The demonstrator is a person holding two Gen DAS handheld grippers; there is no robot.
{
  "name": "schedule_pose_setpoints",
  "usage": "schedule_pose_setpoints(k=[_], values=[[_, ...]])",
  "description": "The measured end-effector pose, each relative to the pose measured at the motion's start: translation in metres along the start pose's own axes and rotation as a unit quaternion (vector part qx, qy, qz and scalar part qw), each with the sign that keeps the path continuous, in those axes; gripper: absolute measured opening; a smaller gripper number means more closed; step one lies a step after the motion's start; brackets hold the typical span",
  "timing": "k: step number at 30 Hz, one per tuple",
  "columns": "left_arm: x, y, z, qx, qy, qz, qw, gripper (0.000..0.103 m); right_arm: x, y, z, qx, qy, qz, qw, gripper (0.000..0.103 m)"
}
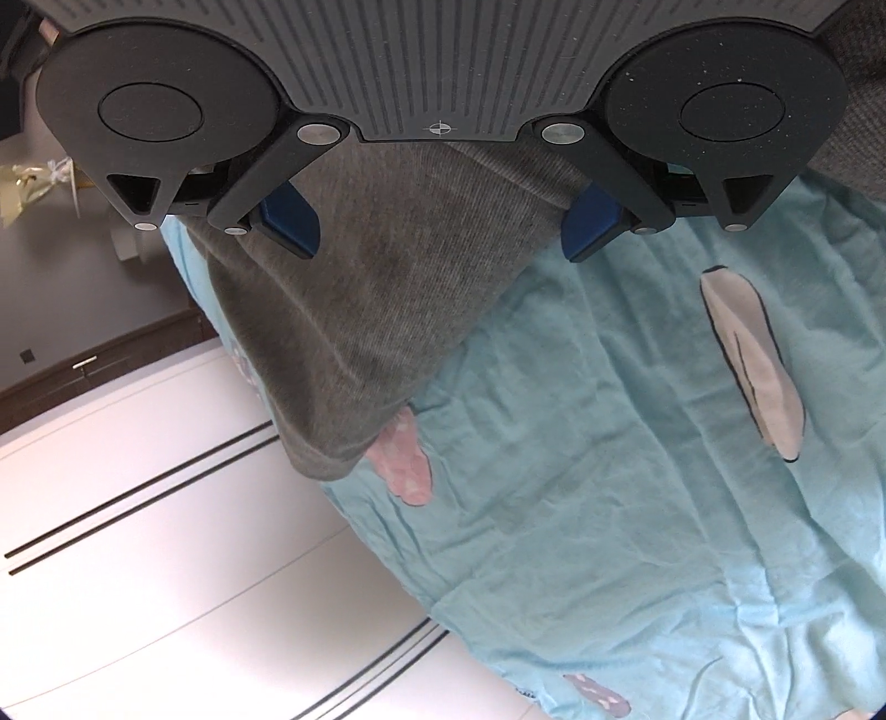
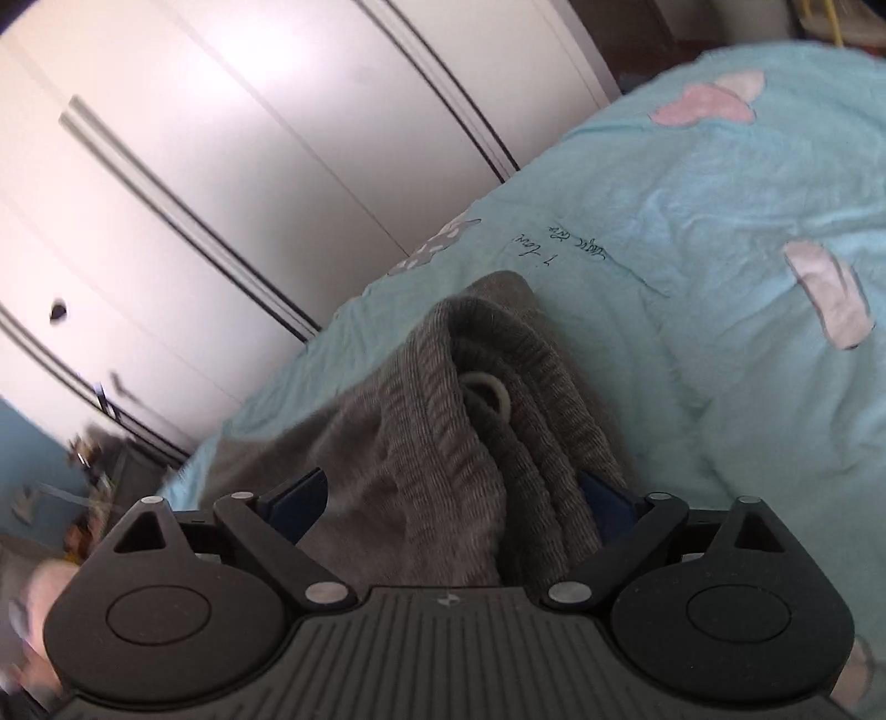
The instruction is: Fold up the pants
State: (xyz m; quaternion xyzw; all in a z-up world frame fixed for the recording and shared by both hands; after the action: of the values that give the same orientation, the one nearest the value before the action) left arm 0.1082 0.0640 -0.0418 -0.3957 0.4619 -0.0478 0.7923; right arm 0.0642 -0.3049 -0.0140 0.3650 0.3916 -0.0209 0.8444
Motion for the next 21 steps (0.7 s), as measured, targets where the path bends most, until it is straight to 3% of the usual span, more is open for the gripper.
schedule_pose_setpoints(k=[4, 10, 11, 12, 14, 18, 21], values=[[0.007, -0.001, -0.001, 0.005, 0.004, 0.008, 0.9999, 0.097, 0.021, 0.003, 0.01, -0.01, 0.04, -0.02, 0.999, 0.098], [0.014, -0.002, -0.003, 0.014, 0.007, 0.024, 0.9996, 0.097, 0.038, 0.023, 0.004, -0.114, 0.067, -0.075, 0.988, 0.097], [0.015, -0.002, -0.003, 0.013, 0.009, 0.027, 0.9995, 0.097, 0.037, 0.026, 0.002, -0.133, 0.06, -0.088, 0.985, 0.09], [0.016, -0.001, -0.003, 0.012, 0.009, 0.028, 0.9995, 0.097, 0.035, 0.029, -0.001, -0.152, 0.047, -0.104, 0.982, 0.073], [0.015, -0.001, -0.003, 0.013, 0.009, 0.029, 0.9995, 0.097, 0.028, 0.028, -0.001, -0.166, 0.031, -0.115, 0.979, 0.054], [0.016, -0.001, -0.004, 0.017, 0.011, 0.034, 0.9992, 0.097, 0.011, 0.03, 0.0, -0.168, 0.008, -0.087, 0.982, 0.037], [0.017, -0.001, -0.005, 0.018, 0.012, 0.038, 0.999, 0.097, -0.003, 0.038, 0.001, -0.169, -0.018, -0.06, 0.984, 0.032]])
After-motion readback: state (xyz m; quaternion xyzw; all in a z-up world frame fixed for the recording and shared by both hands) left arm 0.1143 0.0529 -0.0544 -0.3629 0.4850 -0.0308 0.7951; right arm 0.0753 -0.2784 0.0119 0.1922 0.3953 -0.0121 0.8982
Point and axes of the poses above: each gripper's, at about its wrist camera, not at the fingertips, and x roughly the way its jaws point, y to its left, z to its top, the point moved 3 cm from there along x, roughly the way its jaws point, and after that the axes turned 7 degrees about y, right-handed, at the moved point
